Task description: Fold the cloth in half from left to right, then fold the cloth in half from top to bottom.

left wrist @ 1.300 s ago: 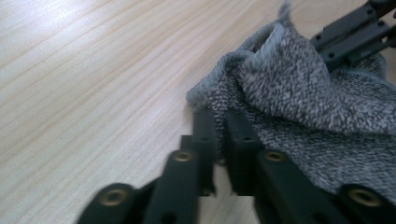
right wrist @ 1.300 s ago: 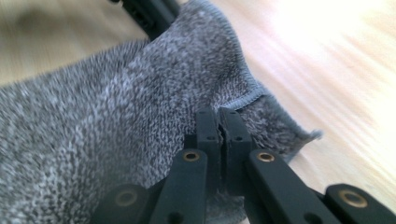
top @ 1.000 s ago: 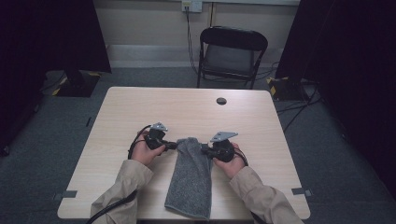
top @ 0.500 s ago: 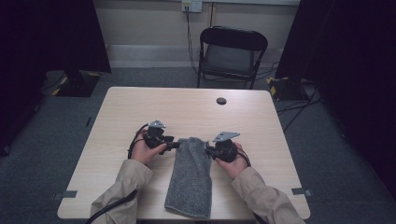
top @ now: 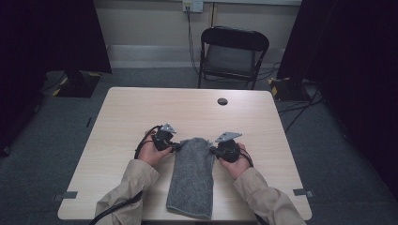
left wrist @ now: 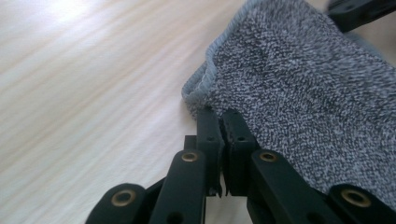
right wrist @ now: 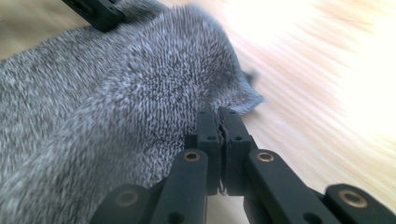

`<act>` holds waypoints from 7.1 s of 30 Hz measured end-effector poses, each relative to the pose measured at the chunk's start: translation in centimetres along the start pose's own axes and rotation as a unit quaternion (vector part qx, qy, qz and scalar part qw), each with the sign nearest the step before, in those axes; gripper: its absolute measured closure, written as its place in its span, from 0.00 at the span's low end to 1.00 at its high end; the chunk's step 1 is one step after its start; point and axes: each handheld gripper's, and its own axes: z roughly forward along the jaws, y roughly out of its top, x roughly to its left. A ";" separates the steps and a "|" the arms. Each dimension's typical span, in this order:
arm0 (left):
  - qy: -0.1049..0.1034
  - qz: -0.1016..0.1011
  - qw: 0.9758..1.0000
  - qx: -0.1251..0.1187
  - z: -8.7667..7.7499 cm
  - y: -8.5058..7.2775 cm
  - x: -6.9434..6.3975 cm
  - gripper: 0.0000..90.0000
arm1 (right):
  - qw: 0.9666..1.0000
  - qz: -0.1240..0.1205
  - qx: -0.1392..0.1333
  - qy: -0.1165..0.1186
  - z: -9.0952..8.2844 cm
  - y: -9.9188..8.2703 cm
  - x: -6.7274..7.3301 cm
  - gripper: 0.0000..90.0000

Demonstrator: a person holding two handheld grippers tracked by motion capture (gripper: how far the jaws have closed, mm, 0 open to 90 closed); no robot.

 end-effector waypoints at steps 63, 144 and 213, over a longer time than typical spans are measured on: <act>-0.019 0.049 0.999 0.004 0.4 0.9 -0.3 0.95 | 0.998 -0.047 -0.009 0.039 0.6 2.1 1.7 0.98; -0.034 -0.030 0.996 -0.073 -2.9 -1.2 2.8 0.94 | 0.994 -0.023 0.002 0.105 3.9 4.8 -1.4 0.99; -0.104 0.036 0.992 -0.061 -5.8 0.1 -1.8 0.95 | 0.990 -0.027 -0.070 0.116 -4.2 1.8 0.3 0.96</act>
